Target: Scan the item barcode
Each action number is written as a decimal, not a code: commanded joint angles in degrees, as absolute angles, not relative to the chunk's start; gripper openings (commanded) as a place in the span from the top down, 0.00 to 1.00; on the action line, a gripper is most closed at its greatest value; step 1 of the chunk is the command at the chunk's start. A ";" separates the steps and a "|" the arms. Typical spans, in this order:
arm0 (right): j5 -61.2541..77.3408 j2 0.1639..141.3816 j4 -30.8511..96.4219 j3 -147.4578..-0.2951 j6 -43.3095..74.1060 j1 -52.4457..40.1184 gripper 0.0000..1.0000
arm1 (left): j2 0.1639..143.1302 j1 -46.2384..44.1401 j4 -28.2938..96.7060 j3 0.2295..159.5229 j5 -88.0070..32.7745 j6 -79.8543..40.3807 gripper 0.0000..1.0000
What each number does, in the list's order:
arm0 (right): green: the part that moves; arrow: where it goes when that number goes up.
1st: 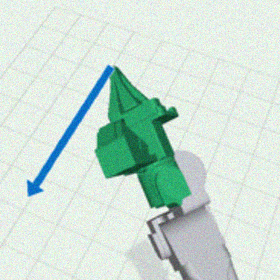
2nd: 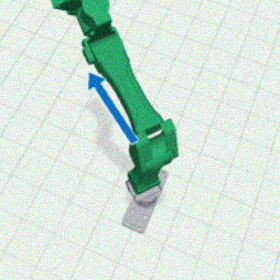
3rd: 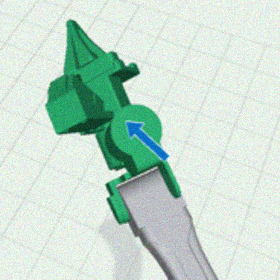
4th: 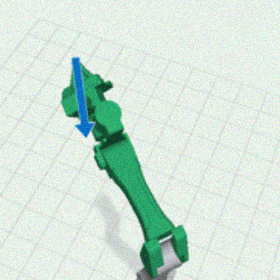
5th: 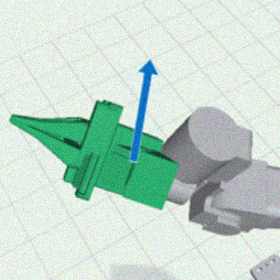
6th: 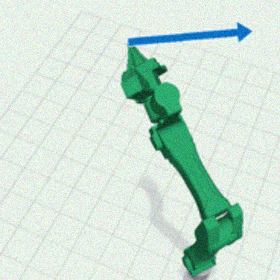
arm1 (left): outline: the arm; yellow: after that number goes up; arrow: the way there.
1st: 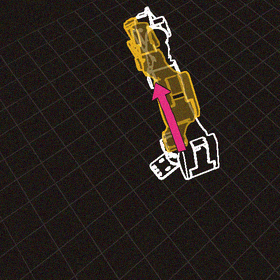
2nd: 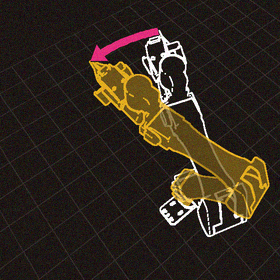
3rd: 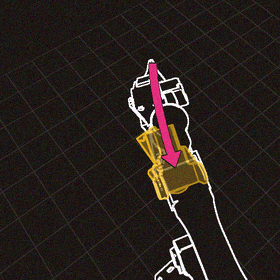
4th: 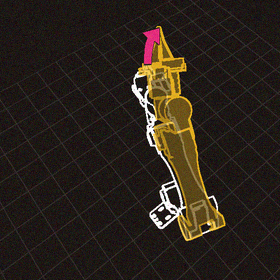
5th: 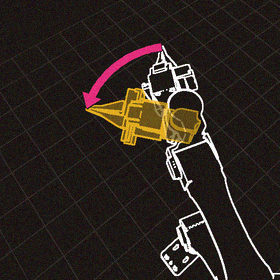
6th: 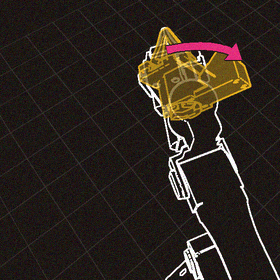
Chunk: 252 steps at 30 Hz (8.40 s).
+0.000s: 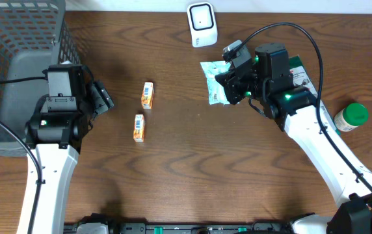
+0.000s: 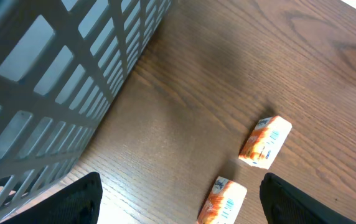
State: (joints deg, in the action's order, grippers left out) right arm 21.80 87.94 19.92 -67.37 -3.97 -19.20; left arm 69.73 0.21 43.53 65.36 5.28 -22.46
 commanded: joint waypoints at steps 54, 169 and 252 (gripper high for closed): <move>20.82 87.00 16.73 -67.51 -5.67 -29.36 0.99 | 70.11 0.47 43.70 65.36 6.07 -22.11 0.18; -27.59 149.71 -2.52 -126.87 -34.30 -30.09 0.99 | 70.11 0.47 43.70 65.36 6.07 -22.11 0.18; -22.15 112.40 46.52 -80.18 -8.80 -2.61 0.47 | 70.11 0.47 43.70 65.36 6.07 -22.11 0.18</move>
